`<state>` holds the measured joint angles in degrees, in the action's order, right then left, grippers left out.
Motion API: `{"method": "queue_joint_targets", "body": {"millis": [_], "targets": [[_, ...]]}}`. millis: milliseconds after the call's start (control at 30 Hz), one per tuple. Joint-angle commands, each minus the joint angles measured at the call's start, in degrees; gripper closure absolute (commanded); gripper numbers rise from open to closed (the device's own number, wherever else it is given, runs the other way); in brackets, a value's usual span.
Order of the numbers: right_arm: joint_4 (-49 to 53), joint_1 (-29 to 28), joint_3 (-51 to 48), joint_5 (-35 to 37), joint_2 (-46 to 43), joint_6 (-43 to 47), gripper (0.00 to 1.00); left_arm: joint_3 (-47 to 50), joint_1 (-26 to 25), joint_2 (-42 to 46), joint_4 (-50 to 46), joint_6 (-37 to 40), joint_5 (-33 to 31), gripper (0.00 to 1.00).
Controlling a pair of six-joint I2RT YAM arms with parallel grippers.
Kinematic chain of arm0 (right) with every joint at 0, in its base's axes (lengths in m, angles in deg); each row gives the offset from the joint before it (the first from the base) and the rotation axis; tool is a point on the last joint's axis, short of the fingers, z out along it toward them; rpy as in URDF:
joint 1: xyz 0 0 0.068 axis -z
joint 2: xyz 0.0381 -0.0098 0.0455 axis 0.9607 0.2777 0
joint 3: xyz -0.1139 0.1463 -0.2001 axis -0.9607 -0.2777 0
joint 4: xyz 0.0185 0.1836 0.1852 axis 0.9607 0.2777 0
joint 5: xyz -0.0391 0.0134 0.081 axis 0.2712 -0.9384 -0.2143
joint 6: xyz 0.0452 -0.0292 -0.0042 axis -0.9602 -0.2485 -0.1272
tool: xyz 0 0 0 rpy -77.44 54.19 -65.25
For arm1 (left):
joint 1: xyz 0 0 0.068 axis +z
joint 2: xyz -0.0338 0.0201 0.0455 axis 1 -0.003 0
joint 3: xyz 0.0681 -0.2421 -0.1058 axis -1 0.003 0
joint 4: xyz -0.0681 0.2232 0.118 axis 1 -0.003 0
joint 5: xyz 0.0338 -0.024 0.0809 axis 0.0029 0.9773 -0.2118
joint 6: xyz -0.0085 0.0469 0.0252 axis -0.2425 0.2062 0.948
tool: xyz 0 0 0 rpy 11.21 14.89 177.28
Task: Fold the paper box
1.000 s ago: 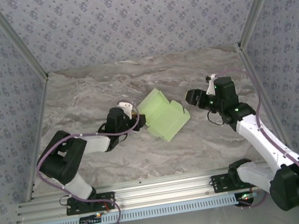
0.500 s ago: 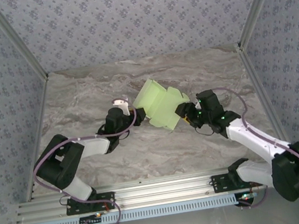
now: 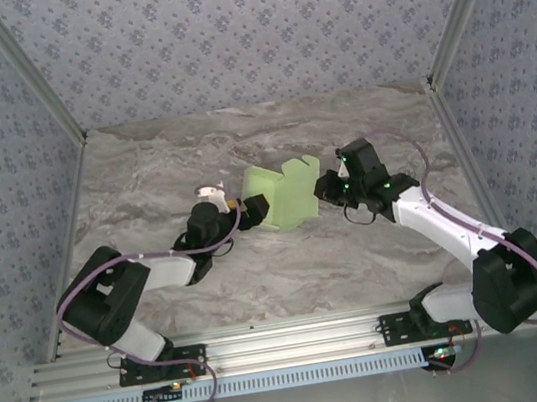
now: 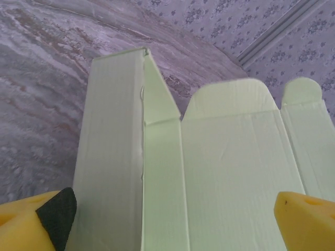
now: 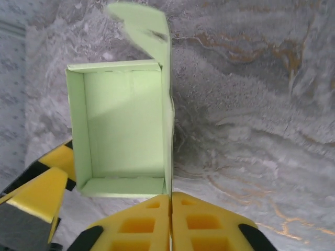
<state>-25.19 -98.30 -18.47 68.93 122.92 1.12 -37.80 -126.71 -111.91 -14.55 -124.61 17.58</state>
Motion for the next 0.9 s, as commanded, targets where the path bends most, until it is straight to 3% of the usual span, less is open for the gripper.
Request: {"method": "queue_joint_targets", "body": {"millis": [0,133,267,367,467,567,667,867], "targets": [[9.42,0.71,5.53,3.26,0.92,15.54,0.98,-0.61,-1.22,7.96,-3.95,1.31,2.62,0.01],[15.63,0.78,11.34,6.71,3.39,25.21,1.00,0.95,-2.93,20.45,-19.65,5.39,-3.89,0.01],[18.00,0.06,15.99,6.26,5.88,36.28,1.00,0.94,-2.20,32.08,-38.58,4.29,-14.85,0.01],[21.46,-2.33,20.12,11.36,7.67,43.33,1.00,2.11,-1.51,37.62,-46.14,3.41,-20.39,0.01],[24.52,-4.91,24.04,12.41,9.96,50.05,0.99,3.17,3.38,39.50,-49.51,3.08,-14.17,0.01],[26.51,-10.66,25.20,20.34,11.10,62.70,0.98,1.09,9.55,38.46,-55.23,2.13,-9.08,0.01],[25.06,-13.83,24.71,24.96,11.30,73.08,0.98,-1.39,15.25,36.59,-55.84,7.40,-1.91,0.01],[26.97,-16.00,31.80,29.07,17.05,85.83,0.96,-6.88,16.89,27.85,-52.39,14.28,7.75,0.01]]}}
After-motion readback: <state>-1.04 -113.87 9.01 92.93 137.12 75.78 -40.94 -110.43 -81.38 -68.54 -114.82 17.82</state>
